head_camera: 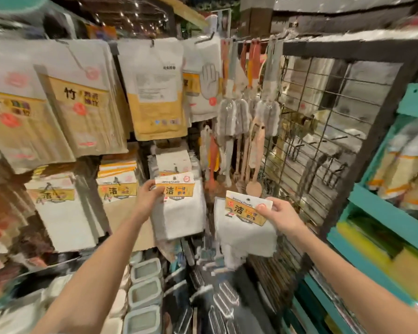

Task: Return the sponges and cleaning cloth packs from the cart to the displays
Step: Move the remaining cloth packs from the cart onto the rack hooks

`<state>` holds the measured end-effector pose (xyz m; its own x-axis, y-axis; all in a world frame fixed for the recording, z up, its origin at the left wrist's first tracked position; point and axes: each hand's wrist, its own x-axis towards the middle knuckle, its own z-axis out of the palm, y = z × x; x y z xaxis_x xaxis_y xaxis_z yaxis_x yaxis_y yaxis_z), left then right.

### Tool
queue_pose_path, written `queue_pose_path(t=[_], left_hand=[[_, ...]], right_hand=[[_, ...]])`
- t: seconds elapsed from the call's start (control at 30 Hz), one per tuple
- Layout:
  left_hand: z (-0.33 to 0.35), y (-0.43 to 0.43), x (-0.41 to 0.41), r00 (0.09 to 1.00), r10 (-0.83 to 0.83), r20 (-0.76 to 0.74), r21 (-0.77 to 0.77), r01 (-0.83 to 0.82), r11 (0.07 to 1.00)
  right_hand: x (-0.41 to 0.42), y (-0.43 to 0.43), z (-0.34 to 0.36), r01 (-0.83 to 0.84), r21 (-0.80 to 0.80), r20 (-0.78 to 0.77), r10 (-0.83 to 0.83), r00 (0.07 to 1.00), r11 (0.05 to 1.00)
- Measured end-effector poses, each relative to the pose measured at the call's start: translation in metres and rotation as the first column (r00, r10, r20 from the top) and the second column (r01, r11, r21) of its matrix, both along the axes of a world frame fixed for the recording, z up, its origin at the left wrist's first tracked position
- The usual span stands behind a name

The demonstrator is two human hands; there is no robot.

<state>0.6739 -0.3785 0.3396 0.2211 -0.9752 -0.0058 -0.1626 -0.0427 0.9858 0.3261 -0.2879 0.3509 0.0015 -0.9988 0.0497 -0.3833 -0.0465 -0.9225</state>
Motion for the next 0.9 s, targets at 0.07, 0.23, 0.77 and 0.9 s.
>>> queue_pose_path(t=[0.07,0.23,0.77,0.9], left_hand=[[-0.007,-0.02,0.004,0.999,0.046,0.009,0.012,-0.046,0.999],[-0.009,-0.038,-0.004,0.991,0.077,0.105,-0.014,-0.076,0.997],[0.006,-0.078,-0.003,0.874,0.208,0.44,-0.102,-0.181,0.978],[0.006,-0.058,0.012,0.929,0.153,0.336,-0.242,-0.072,0.968]], right_hand=[[0.005,-0.015,-0.004,-0.02,0.008,-0.013,0.02,1.0,1.0],[0.018,-0.043,-0.007,-0.053,0.025,0.025,0.053,0.998,0.998],[0.114,-0.126,-0.001,-0.254,0.058,0.02,0.253,0.967,0.965],[0.147,-0.15,0.001,-0.313,0.098,0.034,0.311,0.95,0.945]])
